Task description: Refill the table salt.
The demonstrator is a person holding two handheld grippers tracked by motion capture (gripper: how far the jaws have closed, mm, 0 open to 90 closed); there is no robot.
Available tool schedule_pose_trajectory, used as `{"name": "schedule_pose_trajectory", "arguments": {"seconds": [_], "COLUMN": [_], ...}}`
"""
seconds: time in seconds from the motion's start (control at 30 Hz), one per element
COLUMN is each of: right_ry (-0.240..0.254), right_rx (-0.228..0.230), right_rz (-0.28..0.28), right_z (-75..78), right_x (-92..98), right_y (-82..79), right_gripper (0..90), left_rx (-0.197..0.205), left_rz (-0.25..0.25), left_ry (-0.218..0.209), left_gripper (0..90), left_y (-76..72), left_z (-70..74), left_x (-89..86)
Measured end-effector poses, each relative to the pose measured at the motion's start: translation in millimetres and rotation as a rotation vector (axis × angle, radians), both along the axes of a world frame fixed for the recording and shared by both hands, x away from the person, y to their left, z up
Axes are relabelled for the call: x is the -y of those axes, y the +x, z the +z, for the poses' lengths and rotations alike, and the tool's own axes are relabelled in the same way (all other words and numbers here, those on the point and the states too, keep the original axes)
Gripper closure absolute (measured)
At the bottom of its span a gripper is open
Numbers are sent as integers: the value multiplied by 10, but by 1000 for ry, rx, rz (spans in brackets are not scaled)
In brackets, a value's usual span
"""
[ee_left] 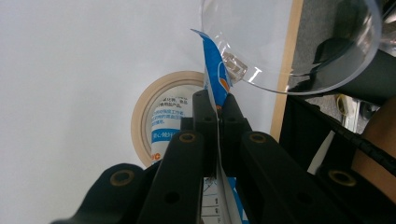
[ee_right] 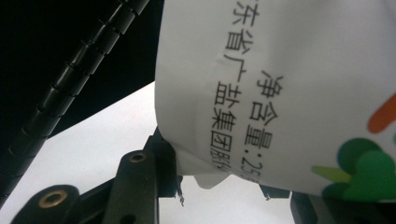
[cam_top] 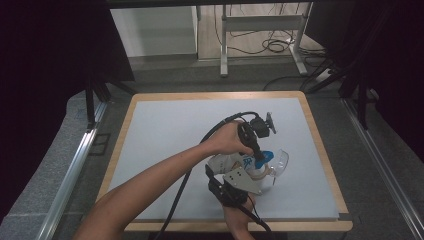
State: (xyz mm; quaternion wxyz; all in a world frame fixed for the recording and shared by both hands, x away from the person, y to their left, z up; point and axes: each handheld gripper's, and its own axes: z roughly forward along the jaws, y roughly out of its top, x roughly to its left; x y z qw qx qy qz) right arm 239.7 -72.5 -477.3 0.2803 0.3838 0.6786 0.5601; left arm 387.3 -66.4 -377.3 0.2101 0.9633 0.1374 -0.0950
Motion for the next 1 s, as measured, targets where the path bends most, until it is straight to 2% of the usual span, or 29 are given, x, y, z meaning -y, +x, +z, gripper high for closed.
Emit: {"name": "schedule_pose_trajectory", "arguments": {"seconds": [0.67, 1.0], "right_ry": [-2, 22], "right_rx": [4, -1], "right_rz": [4, -3], "right_z": [6, 30], "right_x": [-10, 2], "right_y": [7, 8], "right_gripper": [580, 580], "left_rx": [21, 14], "left_rz": [4, 1], "left_ry": [7, 12], "left_gripper": [897, 897], "left_y": [2, 7], "left_z": [9, 32], "left_x": [-13, 21]}}
